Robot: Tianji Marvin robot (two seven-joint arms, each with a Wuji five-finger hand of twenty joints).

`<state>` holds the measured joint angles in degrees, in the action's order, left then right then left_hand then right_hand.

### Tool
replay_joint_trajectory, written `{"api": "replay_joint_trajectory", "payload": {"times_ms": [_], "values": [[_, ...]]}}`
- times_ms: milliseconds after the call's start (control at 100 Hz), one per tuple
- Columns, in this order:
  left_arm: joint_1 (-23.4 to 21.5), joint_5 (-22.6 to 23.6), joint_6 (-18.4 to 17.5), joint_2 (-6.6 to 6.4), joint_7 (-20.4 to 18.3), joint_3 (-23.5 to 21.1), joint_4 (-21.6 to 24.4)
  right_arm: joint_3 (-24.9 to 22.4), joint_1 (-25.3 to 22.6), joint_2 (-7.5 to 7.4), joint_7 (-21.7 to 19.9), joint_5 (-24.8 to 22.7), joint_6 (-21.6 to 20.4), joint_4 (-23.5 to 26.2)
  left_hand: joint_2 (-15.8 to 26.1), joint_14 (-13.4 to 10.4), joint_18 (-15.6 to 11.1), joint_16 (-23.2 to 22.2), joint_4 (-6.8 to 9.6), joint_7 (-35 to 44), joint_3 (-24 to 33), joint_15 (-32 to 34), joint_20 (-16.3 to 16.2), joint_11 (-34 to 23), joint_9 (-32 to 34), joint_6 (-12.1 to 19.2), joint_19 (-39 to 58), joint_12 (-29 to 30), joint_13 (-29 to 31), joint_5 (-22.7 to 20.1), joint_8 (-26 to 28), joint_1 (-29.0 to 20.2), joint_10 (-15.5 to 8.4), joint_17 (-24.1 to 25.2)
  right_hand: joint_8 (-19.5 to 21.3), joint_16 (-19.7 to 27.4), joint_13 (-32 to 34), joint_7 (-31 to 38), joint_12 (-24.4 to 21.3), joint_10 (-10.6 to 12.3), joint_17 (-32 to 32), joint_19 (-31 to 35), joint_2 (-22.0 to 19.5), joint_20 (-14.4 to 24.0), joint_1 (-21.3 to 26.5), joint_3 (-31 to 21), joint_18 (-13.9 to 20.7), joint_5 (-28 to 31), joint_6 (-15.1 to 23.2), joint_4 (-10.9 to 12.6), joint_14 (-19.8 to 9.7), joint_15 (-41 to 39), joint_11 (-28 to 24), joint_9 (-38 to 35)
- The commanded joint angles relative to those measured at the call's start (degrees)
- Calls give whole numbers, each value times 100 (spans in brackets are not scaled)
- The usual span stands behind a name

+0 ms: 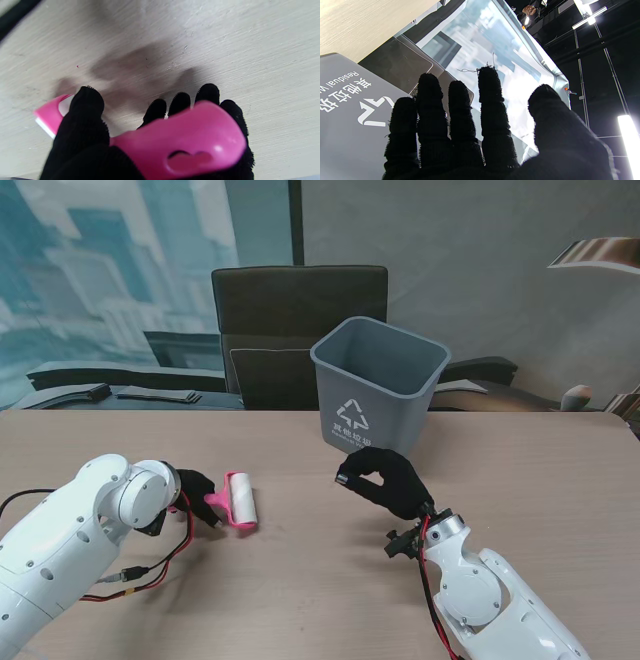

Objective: Replace a lint-roller refill

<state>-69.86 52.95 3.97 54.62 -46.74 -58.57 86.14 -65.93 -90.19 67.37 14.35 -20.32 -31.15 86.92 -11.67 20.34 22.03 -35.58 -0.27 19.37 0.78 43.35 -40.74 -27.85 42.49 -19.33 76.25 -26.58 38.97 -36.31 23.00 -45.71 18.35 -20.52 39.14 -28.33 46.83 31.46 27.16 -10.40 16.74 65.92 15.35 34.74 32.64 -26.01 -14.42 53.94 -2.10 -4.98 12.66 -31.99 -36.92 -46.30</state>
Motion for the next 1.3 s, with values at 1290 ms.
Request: {"api": "replay_joint_trajectory", "payload": {"times_ms": [1290], "values": [[-2697,-1202,-1819,779,4737,-1780,1966,-334,-294,-96,-216,-421,-56,833,-601,-203,-586,369,-96,-1164,1632,-1331,-286,1160,-2679,-272,-2115,875,-1630,864,47,546,466,1156,-442,-4,-290,115,6,-54,192,282,127,206,226,167,195,-696,382,79,-509,41,130,244]]}}
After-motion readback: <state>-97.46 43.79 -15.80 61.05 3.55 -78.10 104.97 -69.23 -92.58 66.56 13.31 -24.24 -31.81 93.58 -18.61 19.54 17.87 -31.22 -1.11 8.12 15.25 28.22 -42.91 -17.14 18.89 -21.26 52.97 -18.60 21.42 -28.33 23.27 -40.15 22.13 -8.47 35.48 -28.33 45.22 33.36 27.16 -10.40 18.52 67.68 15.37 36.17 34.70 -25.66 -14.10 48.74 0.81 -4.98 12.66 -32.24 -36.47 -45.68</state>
